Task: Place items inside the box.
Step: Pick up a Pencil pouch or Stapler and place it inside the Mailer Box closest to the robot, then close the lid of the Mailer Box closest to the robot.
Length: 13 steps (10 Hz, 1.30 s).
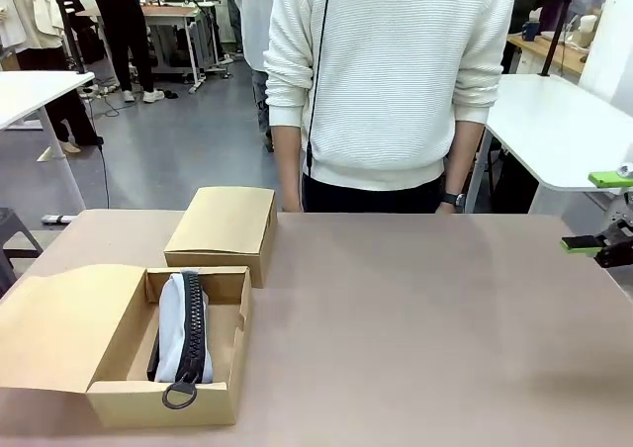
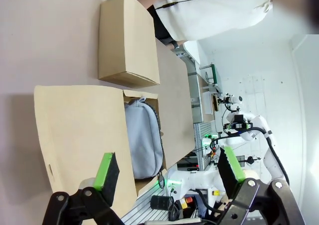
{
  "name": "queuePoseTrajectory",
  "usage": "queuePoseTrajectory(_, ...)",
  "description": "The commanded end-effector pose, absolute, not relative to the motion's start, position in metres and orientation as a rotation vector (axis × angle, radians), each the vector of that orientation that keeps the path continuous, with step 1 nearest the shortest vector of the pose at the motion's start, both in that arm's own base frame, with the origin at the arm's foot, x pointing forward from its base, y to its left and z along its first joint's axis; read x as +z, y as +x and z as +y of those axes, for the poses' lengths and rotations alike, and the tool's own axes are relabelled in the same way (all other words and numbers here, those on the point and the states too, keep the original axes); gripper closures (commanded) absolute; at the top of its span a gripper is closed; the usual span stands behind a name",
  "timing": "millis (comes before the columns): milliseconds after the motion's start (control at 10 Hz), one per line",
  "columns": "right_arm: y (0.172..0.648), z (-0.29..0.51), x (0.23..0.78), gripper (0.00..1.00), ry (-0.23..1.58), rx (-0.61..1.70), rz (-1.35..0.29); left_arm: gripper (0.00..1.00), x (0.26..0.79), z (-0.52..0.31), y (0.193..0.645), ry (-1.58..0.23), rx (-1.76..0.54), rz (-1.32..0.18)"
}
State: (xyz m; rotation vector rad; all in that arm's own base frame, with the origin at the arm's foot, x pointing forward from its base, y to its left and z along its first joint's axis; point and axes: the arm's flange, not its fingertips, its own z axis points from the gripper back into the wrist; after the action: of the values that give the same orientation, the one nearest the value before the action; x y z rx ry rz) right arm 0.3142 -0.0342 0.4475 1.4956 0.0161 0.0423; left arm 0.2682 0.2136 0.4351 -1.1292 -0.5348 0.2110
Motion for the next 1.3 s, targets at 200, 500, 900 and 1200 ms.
queuePoseTrajectory(200, 0.309, -0.034, 0.457, 0.0, 1.475, 0.025, 0.025, 0.0, 0.435, 0.213, 0.268, -1.145, 0.2, -0.555)
queuePoseTrajectory(500, 0.309, -0.034, 0.457, 0.0, 1.475, 0.025, 0.025, 0.0, 0.435, 0.213, 0.268, -1.145, 0.2, -0.555)
queuePoseTrajectory(900, 0.309, -0.034, 0.457, 0.0, 1.475, 0.025, 0.025, 0.0, 0.455, 0.151, 0.256, -1.191, -0.316, -0.741)
queuePoseTrajectory(1200, 0.309, -0.034, 0.457, 0.0, 1.475, 0.025, 0.025, 0.0, 0.43, 0.109, 0.231, -1.172, -0.832, -0.87)
